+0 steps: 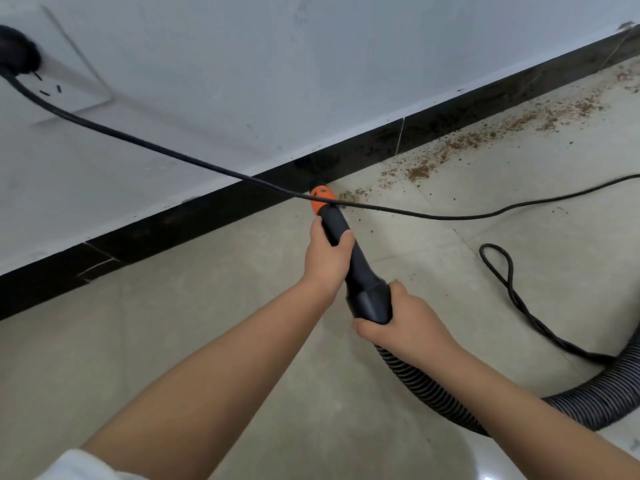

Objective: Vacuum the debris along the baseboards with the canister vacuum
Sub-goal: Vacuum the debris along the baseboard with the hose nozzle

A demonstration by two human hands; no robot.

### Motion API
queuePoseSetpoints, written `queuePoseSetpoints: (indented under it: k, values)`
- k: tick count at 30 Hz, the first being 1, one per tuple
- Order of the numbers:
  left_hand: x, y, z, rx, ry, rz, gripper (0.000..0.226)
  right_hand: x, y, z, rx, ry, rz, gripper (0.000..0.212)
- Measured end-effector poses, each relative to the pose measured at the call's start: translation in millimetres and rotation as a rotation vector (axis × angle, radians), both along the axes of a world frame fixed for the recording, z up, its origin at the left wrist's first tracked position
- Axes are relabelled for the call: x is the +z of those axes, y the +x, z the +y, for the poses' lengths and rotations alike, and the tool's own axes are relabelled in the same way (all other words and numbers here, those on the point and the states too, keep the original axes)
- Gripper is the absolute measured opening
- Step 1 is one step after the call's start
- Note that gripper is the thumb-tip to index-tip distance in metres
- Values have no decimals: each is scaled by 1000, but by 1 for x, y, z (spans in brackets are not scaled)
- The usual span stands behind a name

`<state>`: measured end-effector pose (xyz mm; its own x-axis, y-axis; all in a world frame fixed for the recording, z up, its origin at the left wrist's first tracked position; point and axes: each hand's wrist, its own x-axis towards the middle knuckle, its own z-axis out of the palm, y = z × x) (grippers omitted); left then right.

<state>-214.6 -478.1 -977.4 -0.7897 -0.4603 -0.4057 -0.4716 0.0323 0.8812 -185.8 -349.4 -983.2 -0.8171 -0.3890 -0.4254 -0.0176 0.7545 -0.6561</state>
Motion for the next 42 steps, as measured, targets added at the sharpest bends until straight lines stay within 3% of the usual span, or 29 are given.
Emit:
queuePoseSetpoints:
  k: [10,16,23,28,42]
  values:
    - [14,90,-49,385,32,-87,67,31,43,-45,405,34,0,43]
    - [11,124,-77,504,81,-142,65,30,61,-74,518,53,-14,42]
    - [-2,113,-108,474,60,-178,62,18,61,-104,440,24,-57,45]
    - [1,80,-123,252,180,-148,65,22,47,-107,276,-4,-4,45]
    - [0,50,-71,4,311,-147,64,47,43,-43,91,53,-58,37]
